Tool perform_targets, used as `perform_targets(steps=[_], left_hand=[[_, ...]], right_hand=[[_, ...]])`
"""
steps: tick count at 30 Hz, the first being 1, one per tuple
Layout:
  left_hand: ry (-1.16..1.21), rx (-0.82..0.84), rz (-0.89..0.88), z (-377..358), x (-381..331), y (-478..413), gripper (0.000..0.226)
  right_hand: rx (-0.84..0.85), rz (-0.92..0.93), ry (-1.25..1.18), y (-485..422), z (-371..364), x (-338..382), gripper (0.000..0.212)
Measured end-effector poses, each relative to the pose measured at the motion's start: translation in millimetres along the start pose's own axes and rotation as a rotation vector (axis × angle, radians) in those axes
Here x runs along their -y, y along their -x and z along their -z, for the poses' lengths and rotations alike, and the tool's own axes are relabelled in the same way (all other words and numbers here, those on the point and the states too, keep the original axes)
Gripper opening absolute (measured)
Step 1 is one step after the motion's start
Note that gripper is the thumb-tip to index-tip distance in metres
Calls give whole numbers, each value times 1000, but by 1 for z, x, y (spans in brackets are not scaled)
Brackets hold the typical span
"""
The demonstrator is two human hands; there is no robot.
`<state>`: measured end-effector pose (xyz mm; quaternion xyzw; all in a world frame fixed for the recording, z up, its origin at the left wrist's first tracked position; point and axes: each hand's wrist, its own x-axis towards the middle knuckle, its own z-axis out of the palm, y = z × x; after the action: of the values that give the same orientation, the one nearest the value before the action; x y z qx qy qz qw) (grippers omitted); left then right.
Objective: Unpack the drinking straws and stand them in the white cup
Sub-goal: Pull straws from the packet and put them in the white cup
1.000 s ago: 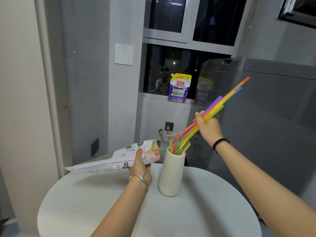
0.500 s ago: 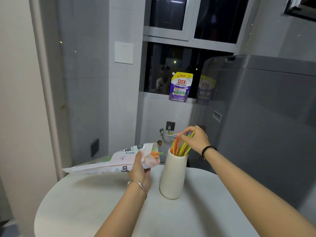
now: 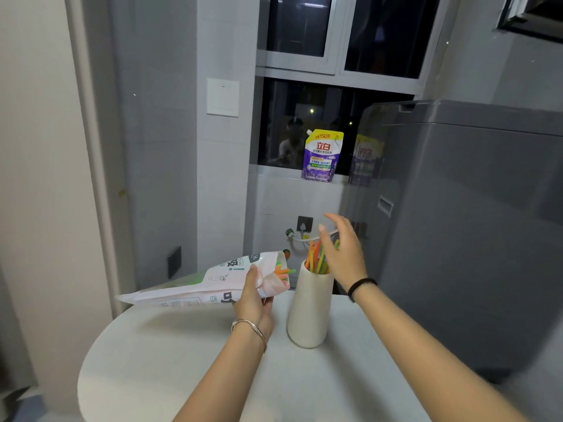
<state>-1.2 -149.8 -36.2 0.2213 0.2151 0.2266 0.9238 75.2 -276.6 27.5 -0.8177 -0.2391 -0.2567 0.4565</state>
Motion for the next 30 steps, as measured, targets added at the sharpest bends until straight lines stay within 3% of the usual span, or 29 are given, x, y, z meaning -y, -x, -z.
perform_targets(steps=[2,4,6,8,11,14,20,23,26,30], left_hand=[[-44,0,-33,-2,-1,5,46],[-106,-7,-103,-5,0,10,43],[-182,-22,-182,-6,2,16,47],[-256,-14,-231,-5,2,23,46],[-318,17,-250,-2,0,29,41],[-354,42,-235,-4,-9,33,47],[-194,149,-44,-11,-27,43,55],[-127,198,80,-11,-32,42,63],[-124,99,12,-9,-30,44,53],[-176,26,-166,-7,-22,45,38]], right_hand=[[-97,-177,-341,23,-12,18,37],[2,-471,-677,45,-28,32,44],[132,-718,-856,60,-40,38,46],[177,-803,-959,66,-46,40,47],[104,-813,-1149,66,-49,47,44],[50,-775,-1153,67,-48,51,38],[-96,-490,-917,68,-44,50,29],[4,-362,-861,73,-44,47,39],[-32,-415,-1040,74,-46,48,41],[-130,-633,-1264,70,-44,60,22]])
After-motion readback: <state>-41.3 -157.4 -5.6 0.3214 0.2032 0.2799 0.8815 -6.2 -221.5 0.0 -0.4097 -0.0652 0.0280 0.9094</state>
